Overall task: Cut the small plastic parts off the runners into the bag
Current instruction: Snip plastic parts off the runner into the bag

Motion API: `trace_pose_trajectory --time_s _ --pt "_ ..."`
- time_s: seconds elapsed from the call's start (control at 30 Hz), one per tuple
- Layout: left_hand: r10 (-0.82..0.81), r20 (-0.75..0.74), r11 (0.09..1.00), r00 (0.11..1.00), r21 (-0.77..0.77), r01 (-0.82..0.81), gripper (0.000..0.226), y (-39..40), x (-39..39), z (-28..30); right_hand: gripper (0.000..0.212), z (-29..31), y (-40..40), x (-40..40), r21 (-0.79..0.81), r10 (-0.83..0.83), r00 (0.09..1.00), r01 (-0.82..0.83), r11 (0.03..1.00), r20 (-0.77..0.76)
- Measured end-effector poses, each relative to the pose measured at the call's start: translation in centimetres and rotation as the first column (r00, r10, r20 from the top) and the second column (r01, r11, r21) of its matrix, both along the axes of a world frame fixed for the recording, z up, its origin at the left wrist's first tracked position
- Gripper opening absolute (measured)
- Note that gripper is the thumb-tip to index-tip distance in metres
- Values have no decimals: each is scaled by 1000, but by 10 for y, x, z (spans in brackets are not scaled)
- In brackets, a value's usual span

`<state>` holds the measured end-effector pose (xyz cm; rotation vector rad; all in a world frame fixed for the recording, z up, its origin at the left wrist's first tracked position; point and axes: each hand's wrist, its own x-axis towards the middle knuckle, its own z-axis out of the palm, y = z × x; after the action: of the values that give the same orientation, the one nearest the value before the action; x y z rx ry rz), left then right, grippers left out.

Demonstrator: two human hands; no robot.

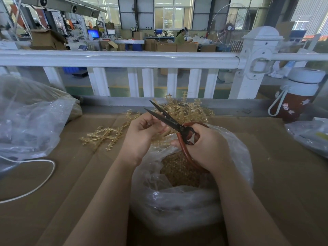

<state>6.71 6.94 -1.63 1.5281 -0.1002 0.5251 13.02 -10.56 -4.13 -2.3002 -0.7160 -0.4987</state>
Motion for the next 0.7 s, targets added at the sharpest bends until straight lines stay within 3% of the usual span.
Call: trace_pose_trajectory --time_s 0.3,0.47,0.7 --pt "1 0 1000 1000 -8 -1 7 -2 -1 0 51 1 0 1 7 26 999 -26 1000 -21" --pt "26 22 998 999 -65 -24 18 -2 0 0 47 -1 -1 2 14 40 999 -39 999 -37" --pt "124 71 990 990 51 -128 21 -2 2 -4 41 0 0 1 10 38 998 -38 999 -59"
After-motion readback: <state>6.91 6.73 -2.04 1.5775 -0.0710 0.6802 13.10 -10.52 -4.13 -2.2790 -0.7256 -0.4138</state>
